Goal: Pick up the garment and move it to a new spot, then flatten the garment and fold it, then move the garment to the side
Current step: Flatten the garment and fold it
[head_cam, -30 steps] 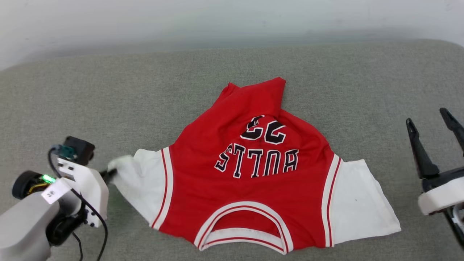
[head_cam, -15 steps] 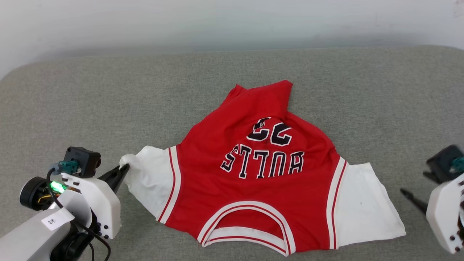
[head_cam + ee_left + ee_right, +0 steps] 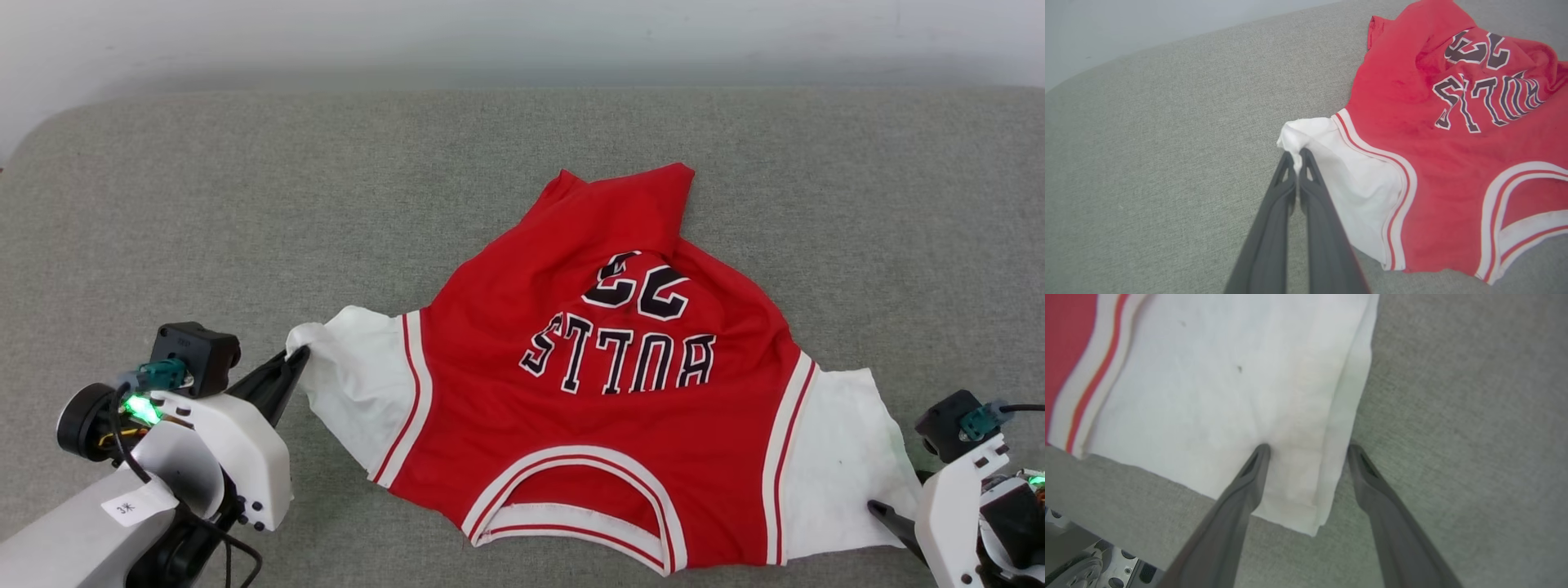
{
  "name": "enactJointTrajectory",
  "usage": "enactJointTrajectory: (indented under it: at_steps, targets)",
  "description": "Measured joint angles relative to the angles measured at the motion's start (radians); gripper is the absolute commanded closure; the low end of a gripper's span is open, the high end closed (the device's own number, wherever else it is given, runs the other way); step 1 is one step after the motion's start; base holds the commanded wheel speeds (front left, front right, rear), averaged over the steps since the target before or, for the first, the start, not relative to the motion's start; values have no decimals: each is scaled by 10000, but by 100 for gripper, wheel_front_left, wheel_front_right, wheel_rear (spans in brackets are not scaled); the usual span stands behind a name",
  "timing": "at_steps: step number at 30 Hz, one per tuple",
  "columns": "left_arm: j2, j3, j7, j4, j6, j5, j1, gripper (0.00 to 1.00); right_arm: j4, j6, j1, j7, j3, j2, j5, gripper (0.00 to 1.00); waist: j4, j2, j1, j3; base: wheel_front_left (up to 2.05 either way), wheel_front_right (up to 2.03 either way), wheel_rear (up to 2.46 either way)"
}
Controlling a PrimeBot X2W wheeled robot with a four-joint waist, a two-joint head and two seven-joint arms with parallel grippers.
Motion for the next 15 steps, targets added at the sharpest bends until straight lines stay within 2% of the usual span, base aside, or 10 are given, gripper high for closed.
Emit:
enactJointTrajectory:
  at_steps: [8,9,10,15]
  targets:
    - [-48,86,-334,-4,104,-94,158,100,1137,-27,-261,-1007,658,291,481,0,7,-1,-1,-29,0,0,0]
    - [-56,88,-372,13,127,-111,241,100,1189,-33,-289,-1227,738,295,485,72,-12,-1,-1,-75,0,0,0]
    - [-65,94,-466,17,130,-159,331,100,1266,-31,-289,-1467,788,307,499,100,-36,0,-2,-128,0,0,0]
    - [-90,240,-978,-94,263,-203,610,100,1321,-2,-314,-2512,794,468,525,100,-161,0,-1,-466,0,0,0]
